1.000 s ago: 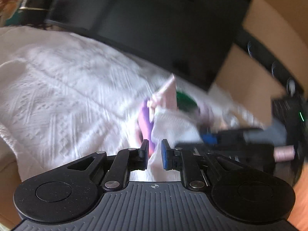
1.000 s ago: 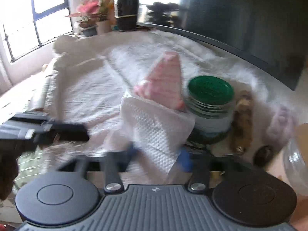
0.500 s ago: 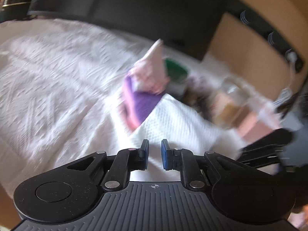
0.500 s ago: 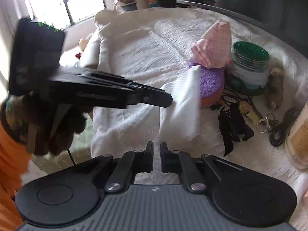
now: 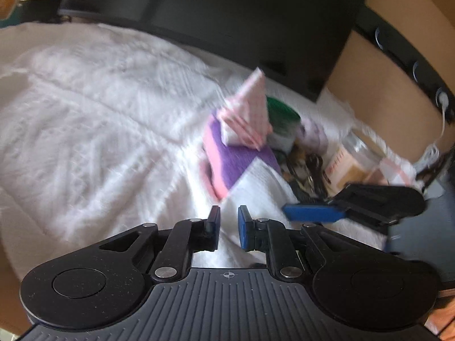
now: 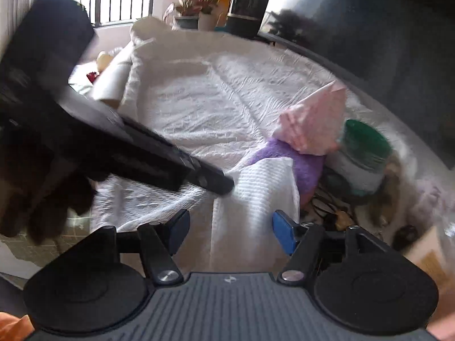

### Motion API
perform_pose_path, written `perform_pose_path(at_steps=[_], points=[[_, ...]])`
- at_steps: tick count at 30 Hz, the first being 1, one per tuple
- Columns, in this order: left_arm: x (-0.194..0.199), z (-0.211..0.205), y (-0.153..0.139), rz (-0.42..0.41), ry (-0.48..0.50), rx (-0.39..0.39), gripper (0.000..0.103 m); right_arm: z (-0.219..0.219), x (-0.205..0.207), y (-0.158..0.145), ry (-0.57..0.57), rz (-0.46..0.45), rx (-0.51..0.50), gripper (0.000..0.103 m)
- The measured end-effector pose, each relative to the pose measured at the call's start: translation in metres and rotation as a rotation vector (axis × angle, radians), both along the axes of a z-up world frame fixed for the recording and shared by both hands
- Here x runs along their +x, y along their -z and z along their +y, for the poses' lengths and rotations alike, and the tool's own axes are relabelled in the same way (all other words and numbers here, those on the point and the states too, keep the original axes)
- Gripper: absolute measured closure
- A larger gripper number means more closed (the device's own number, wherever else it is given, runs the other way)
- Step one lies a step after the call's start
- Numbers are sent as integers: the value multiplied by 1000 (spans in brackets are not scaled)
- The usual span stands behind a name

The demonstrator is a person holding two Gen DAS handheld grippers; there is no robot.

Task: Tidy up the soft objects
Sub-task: 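Reach the right tool to the white tissue and grasp it, then grasp the black hair clip with the left tool while the right tool holds the tissue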

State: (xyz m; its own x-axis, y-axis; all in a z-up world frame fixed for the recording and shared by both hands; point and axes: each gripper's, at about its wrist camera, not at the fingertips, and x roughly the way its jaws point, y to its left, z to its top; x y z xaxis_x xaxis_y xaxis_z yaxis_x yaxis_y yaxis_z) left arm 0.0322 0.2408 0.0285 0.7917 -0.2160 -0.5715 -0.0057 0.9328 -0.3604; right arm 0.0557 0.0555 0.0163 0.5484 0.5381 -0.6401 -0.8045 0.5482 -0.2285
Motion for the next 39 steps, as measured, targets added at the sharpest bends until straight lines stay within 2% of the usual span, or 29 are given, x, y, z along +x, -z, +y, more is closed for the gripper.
perform_pose_path(at_steps=[1, 3, 5, 8, 11, 14, 17, 19, 21, 23, 24, 26, 28, 31, 32, 35, 39], points=[[-3, 4, -1, -18, -19, -5, 87, 0, 3, 0, 15, 13, 5, 68], [-5, 10, 0, -38, -60, -6, 87, -5, 10, -3, 49, 61, 18, 91], [-2, 12, 2, 14, -86, 12, 87, -21, 8, -13, 72, 86, 58, 94], [6, 1, 4, 93, -87, 65, 88, -56, -2, -26, 116, 67, 84, 95], [3, -21, -4, 31, 21, 110, 87, -103, -13, -36, 203, 44, 105, 95], [7, -44, -14, 8, 105, 77, 87, -141, -16, -34, 317, 3, 114, 95], [15, -67, -23, -4, 162, 38, 87, -174, -11, -25, 416, 27, 157, 95], [22, -78, -25, 8, 146, -4, 87, -187, -9, -16, 457, 20, 176, 95], [32, -83, -26, 30, 88, -74, 87, -195, -7, -7, 480, 16, 194, 95], [34, -91, -24, 40, 88, -124, 87, -197, -7, 0, 484, 17, 215, 95], [36, -96, -20, 53, 101, -122, 87, -198, -8, 0, 481, 14, 219, 95], [36, -104, -15, 75, 112, -70, 87, -199, -11, -1, 468, -3, 219, 95], [38, -102, -10, 76, 62, -3, 91, -201, -16, -1, 454, -7, 226, 94], [45, -89, -9, 45, 39, -34, 93, -199, -22, 0, 441, -7, 225, 94], [46, -90, -12, 30, 18, -7, 93, -199, -24, 1, 436, -7, 224, 94], [46, -107, -23, -33, -23, 162, 93, -196, -26, 1, 432, -14, 219, 94], [53, -123, -26, -71, -38, 332, 92, -195, -29, 2, 431, -13, 215, 94]])
